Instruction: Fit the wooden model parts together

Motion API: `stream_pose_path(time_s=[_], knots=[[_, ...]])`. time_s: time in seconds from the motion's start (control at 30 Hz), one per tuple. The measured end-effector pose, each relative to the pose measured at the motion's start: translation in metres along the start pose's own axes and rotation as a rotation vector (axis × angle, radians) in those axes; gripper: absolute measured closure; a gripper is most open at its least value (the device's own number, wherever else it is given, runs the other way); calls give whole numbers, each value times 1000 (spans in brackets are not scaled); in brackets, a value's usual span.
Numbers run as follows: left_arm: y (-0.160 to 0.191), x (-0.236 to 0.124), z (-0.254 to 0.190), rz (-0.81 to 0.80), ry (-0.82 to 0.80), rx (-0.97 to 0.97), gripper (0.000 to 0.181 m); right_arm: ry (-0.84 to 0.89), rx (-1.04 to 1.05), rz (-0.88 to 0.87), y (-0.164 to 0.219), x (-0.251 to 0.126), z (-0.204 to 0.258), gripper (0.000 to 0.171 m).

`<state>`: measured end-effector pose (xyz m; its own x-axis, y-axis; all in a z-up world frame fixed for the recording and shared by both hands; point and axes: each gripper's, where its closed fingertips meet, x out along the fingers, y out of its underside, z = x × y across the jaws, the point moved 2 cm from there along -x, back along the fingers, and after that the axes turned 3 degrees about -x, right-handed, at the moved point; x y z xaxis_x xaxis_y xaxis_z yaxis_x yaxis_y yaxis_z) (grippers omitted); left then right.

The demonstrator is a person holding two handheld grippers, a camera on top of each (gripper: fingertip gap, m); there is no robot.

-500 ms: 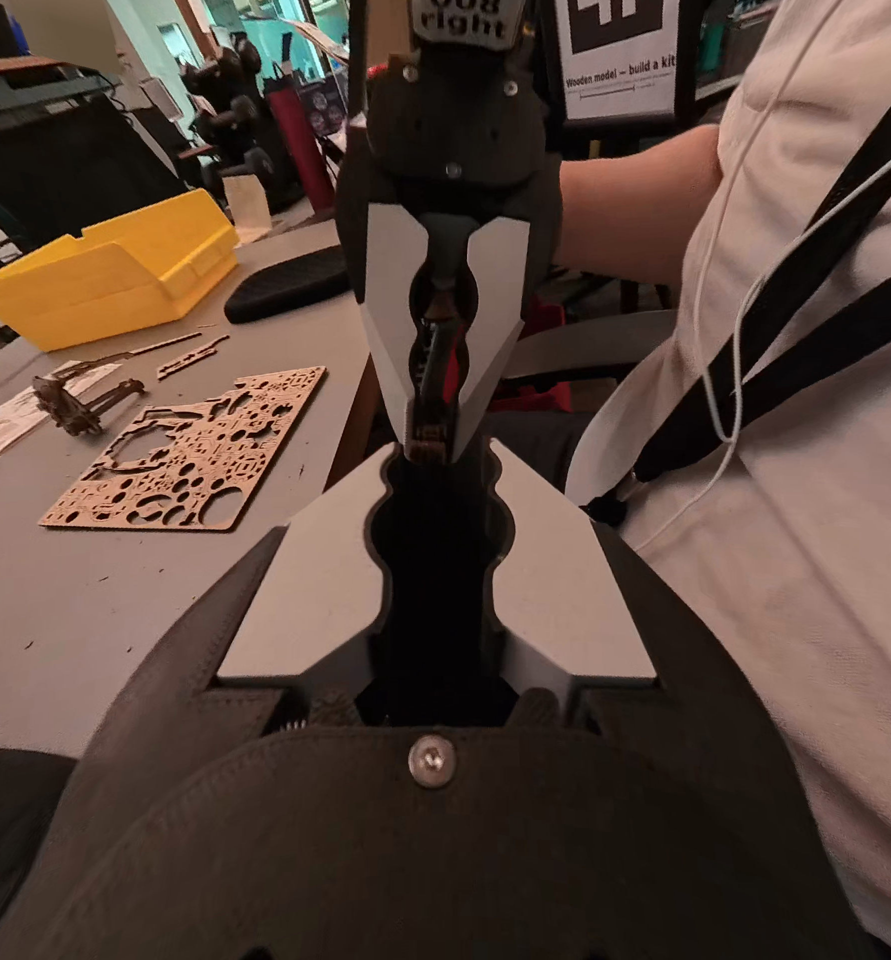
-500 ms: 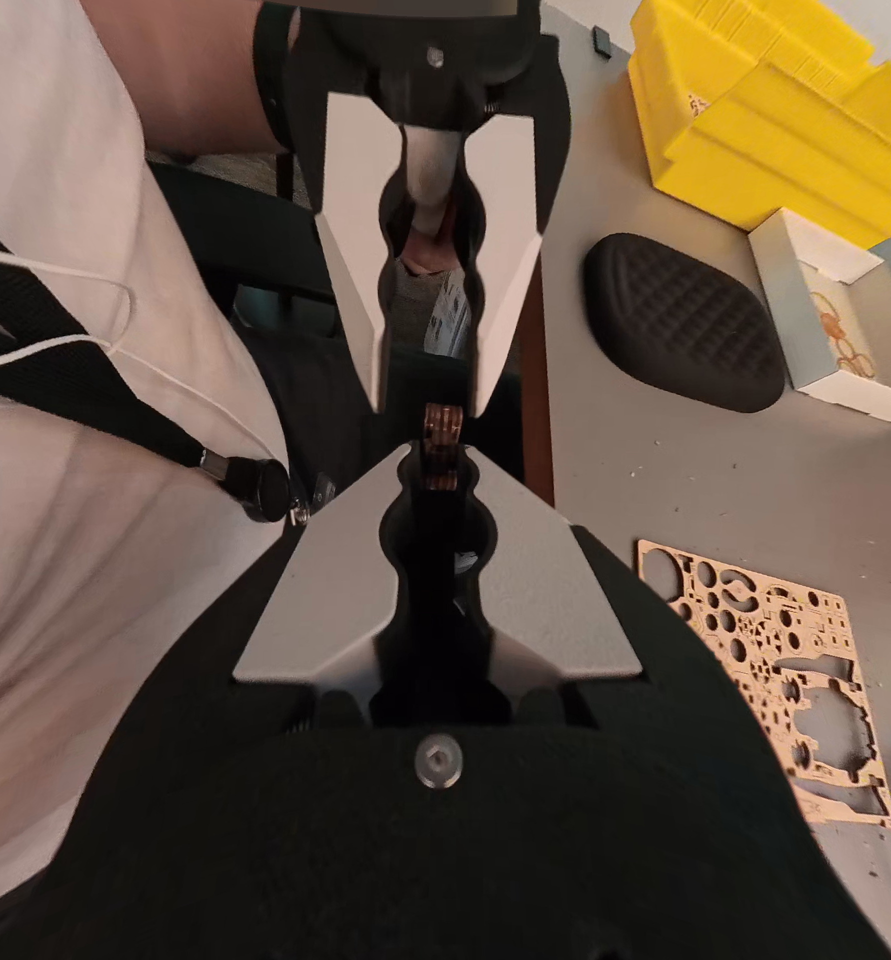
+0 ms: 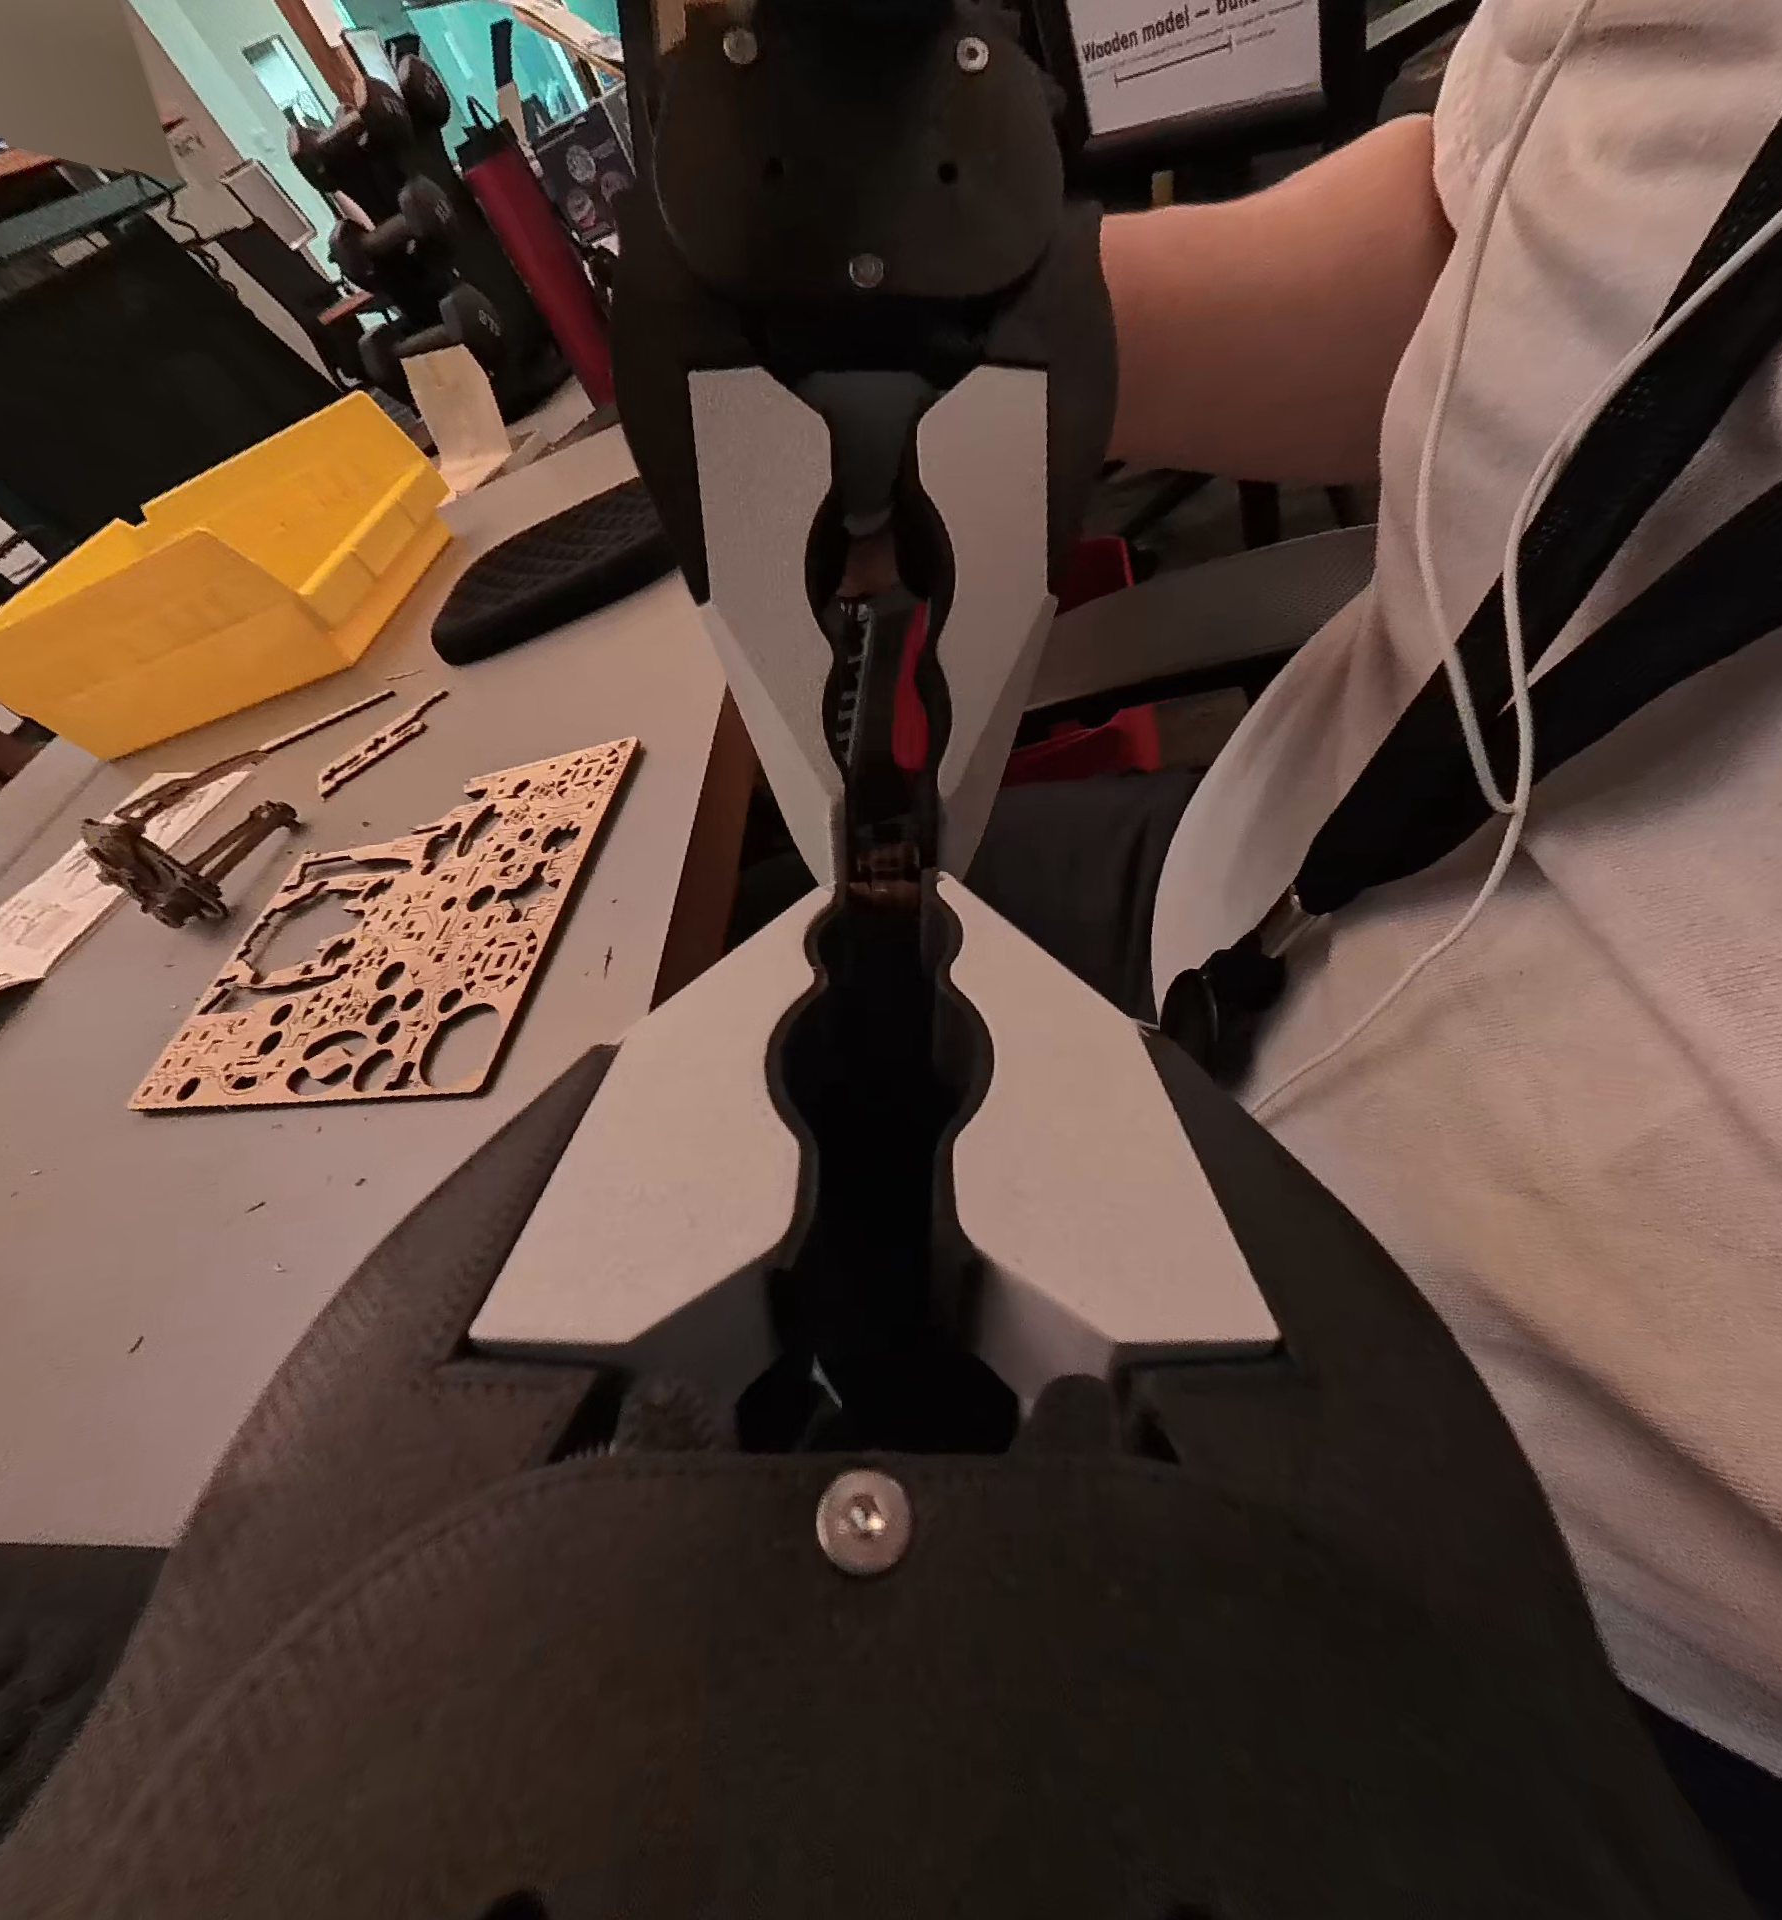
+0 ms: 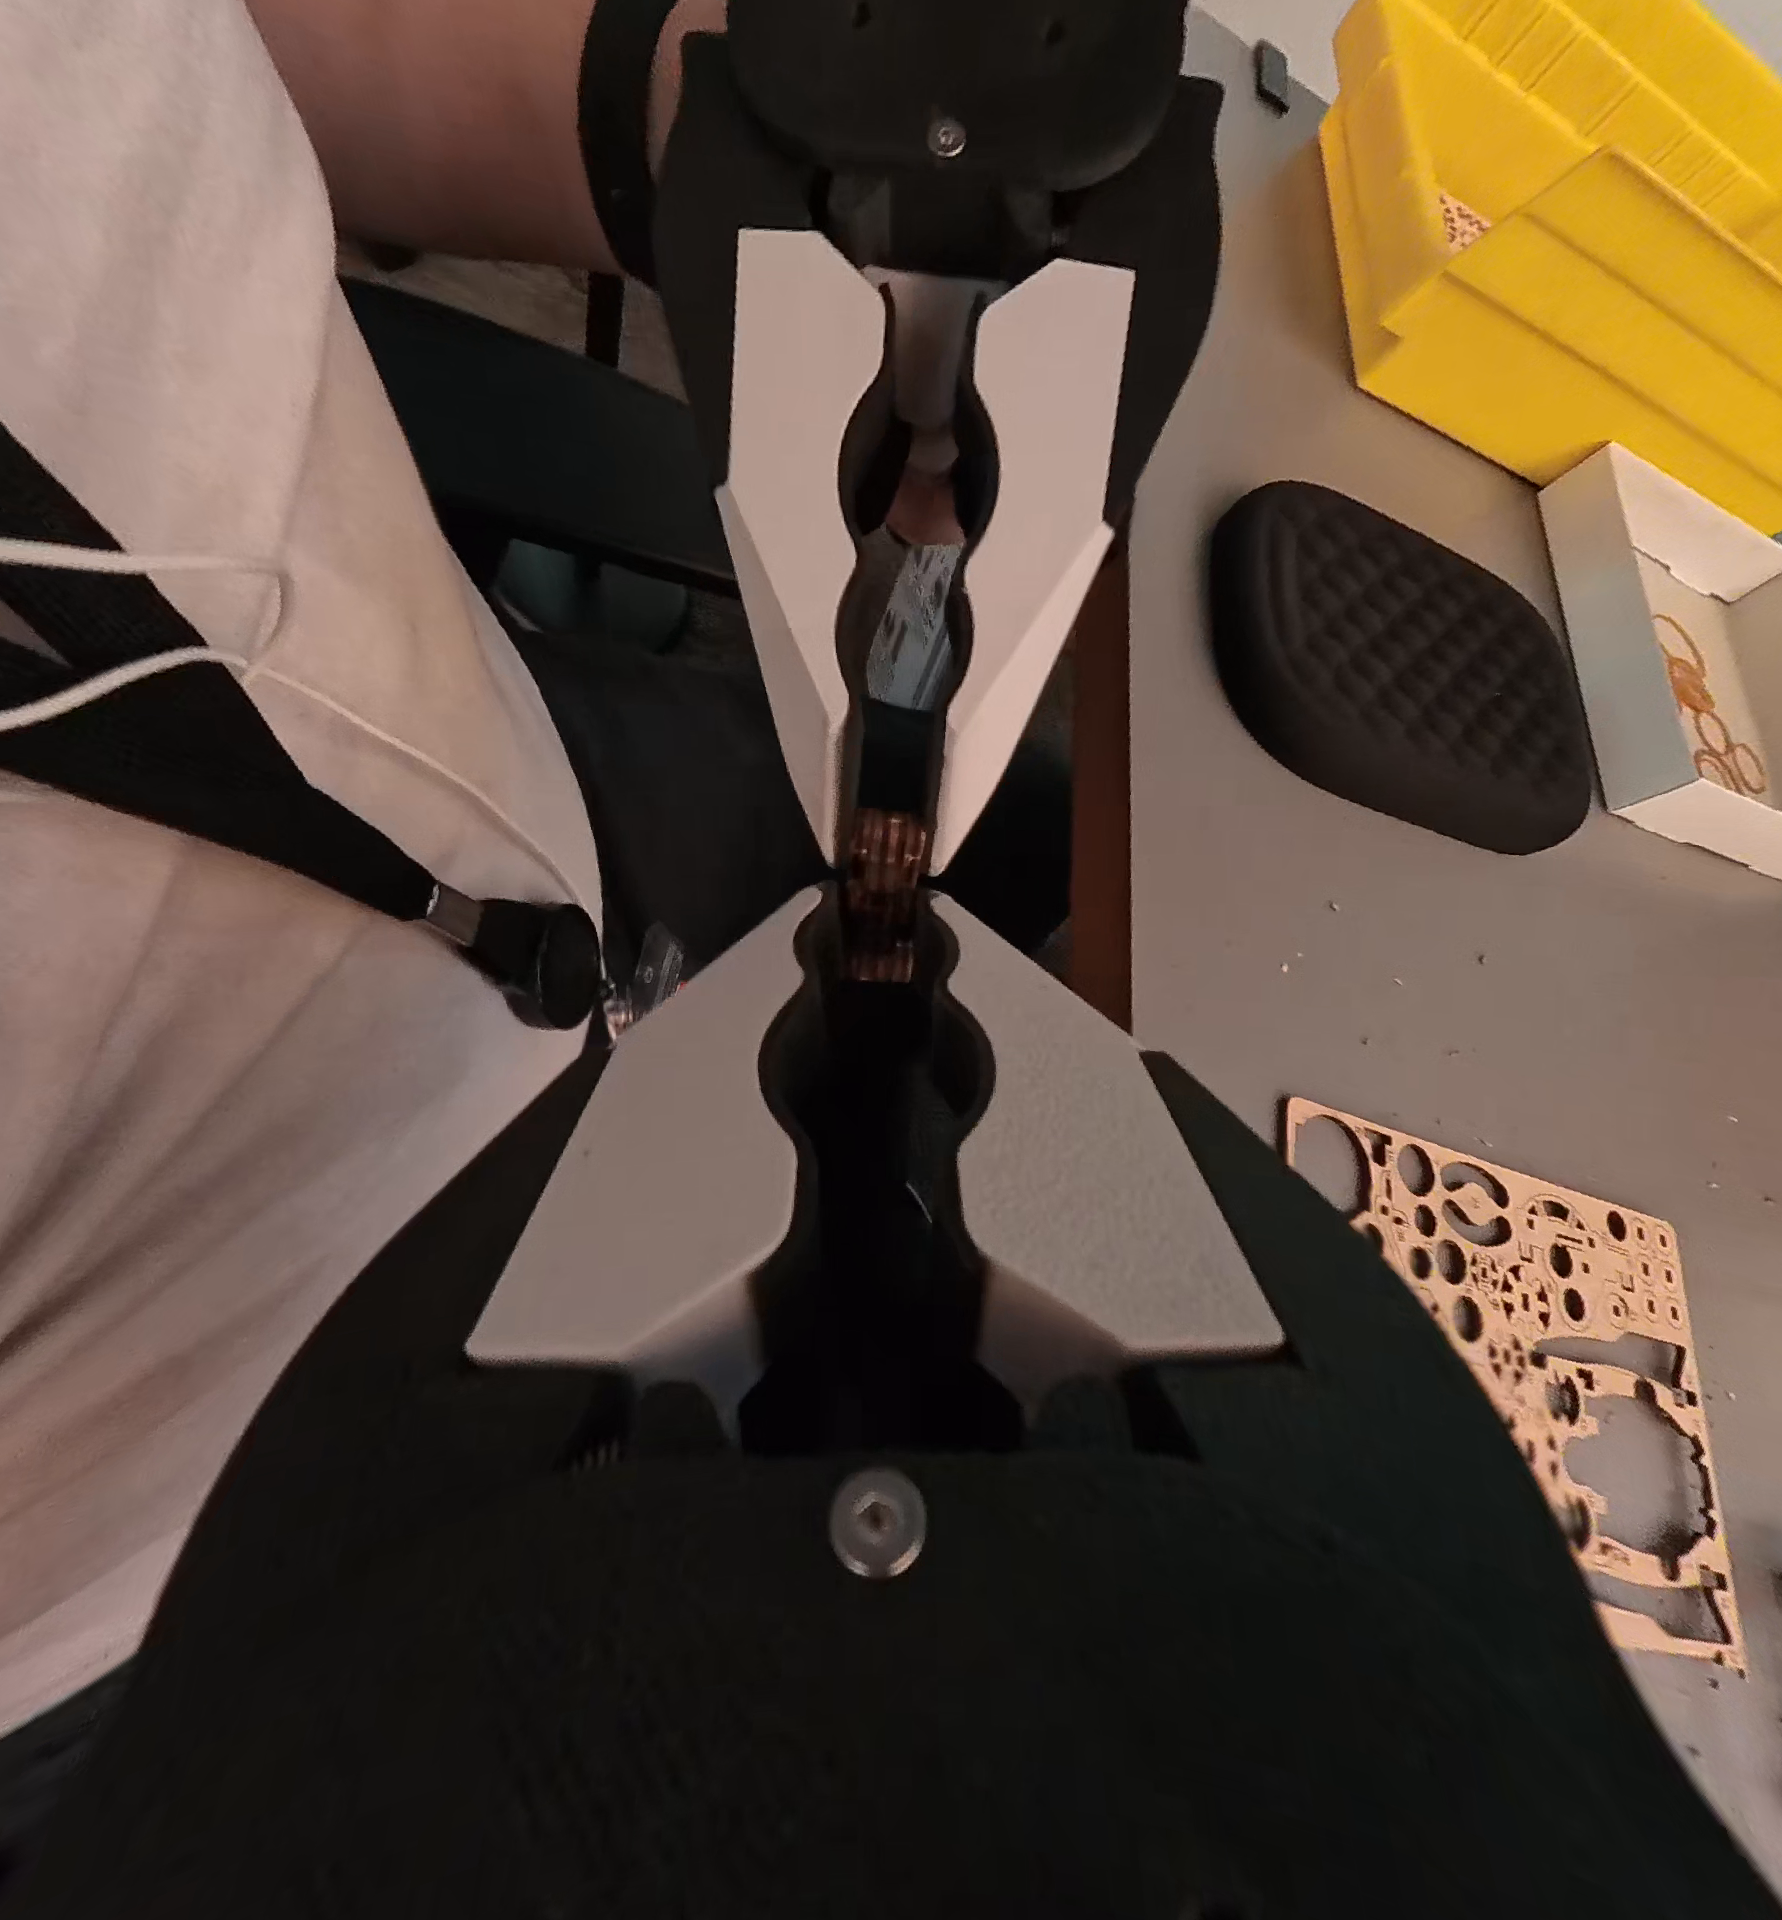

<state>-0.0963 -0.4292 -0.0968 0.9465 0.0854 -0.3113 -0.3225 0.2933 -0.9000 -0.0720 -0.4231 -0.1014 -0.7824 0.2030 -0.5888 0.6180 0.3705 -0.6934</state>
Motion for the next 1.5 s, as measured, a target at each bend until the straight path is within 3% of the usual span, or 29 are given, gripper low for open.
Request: stream_pose_path(time_s=[0.27, 0.33, 0.4, 0.5, 0.57, 0.67, 0.8, 0.97, 1.1, 1.5], knots=[[-4, -4, -2, -37, -40, -37, 170, 32, 43, -43, -5, -3, 0, 159], [-9, -5, 3, -109, -76, -91, 169, 52, 63, -90, -8, -7, -4, 159], [-15, -9, 6, -212, -101, -156, 145, 59, 108, -209, -19, -14, -8, 159], [-13, -2, 2, -256, -17, -319, 129, 53, 203, -500, -40, -25, -12, 160], [-19, 1, 0, -330, 8, -369, 136, 30, 297, -636, -44, -27, -16, 160], [-36, -6, 10, -476, -61, -366, 161, -11, 424, -803, -46, -30, -21, 160], [-41, -6, 12, -476, -56, -343, 169, -29, 514, -928, -46, -32, -26, 160], [-41, -10, 12, -478, -69, -312, 170, -27, 481, -910, -50, -31, -27, 160], [-41, -15, 14, -489, -112, -275, 170, 3, 420, -861, -60, -39, -33, 148], [-39, -14, 12, -318, -186, -105, 170, 16, 268, -710, -67, -44, -30, 159]])
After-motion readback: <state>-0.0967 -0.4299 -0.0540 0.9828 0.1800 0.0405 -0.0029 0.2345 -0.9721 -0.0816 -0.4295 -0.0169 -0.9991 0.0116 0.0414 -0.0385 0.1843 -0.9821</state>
